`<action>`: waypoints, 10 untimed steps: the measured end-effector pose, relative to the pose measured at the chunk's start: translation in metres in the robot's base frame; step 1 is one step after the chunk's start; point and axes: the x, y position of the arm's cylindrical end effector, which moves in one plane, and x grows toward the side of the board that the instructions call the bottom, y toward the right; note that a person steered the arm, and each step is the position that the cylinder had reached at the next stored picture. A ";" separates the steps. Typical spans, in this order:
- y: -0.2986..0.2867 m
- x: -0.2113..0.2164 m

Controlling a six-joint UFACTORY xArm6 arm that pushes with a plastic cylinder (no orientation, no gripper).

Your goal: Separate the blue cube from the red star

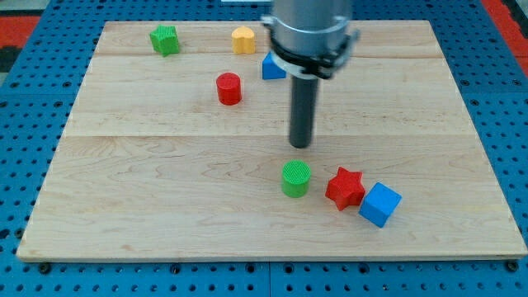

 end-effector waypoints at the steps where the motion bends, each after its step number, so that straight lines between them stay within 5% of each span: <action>1: 0.040 0.040; 2: 0.106 0.041; 3: 0.170 0.092; 4: 0.156 0.132; 8: 0.029 0.047; 10: 0.053 0.101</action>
